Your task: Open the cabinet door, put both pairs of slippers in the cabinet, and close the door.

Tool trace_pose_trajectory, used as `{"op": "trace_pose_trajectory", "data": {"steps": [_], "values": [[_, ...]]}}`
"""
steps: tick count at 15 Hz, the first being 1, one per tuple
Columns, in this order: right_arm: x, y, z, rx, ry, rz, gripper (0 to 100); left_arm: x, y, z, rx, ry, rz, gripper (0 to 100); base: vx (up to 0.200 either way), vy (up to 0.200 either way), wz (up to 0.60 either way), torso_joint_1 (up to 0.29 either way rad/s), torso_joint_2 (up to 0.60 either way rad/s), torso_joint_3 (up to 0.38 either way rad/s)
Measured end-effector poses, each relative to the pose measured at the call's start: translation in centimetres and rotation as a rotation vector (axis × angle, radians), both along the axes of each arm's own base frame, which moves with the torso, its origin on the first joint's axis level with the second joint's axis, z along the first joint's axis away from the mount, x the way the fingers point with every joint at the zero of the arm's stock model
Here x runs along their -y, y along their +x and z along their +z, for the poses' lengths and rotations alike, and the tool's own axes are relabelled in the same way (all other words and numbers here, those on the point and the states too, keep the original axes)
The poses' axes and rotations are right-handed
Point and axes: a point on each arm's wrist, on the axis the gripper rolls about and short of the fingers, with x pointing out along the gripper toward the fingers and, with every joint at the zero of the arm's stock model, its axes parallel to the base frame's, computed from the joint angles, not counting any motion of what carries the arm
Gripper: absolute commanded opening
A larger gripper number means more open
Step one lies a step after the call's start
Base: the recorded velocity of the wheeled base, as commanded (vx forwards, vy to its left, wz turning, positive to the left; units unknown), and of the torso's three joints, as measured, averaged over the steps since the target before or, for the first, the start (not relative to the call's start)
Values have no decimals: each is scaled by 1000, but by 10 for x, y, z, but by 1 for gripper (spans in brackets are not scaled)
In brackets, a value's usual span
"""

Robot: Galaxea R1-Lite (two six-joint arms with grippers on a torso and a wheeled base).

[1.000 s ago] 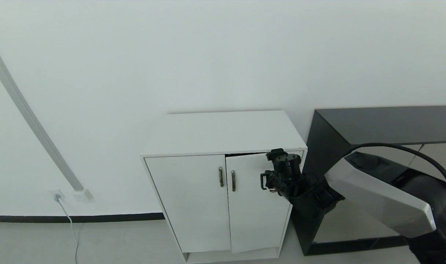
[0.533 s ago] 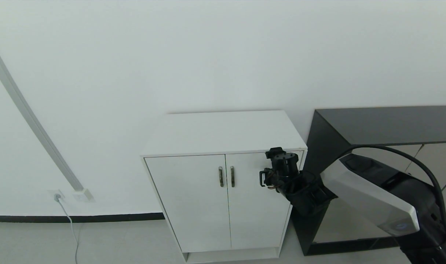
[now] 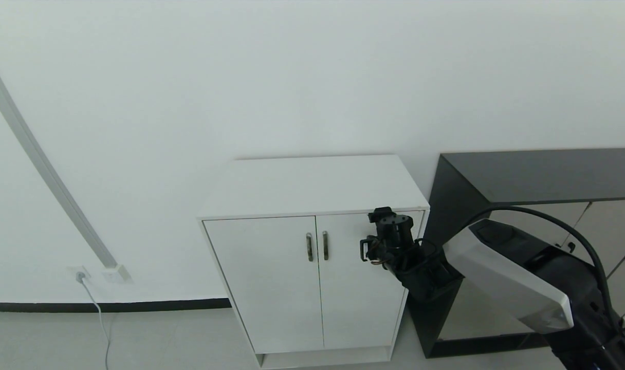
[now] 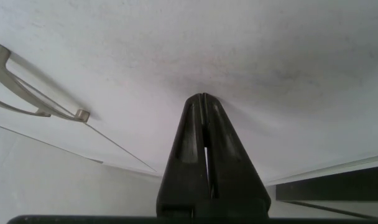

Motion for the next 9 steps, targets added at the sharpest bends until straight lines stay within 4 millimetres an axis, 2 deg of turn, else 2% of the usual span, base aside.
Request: {"op": "trace_pose_trajectory", "data": {"steps": [6,9], "values": [[1,-2,-2,-2,-1,-2,0,0,0,0,1,0,0,0,0,0,0,0,0,0],[3,-12,-2,-5,-3,2,0,0,0,0,1,0,0,0,0,0,0,0,0,0]]}}
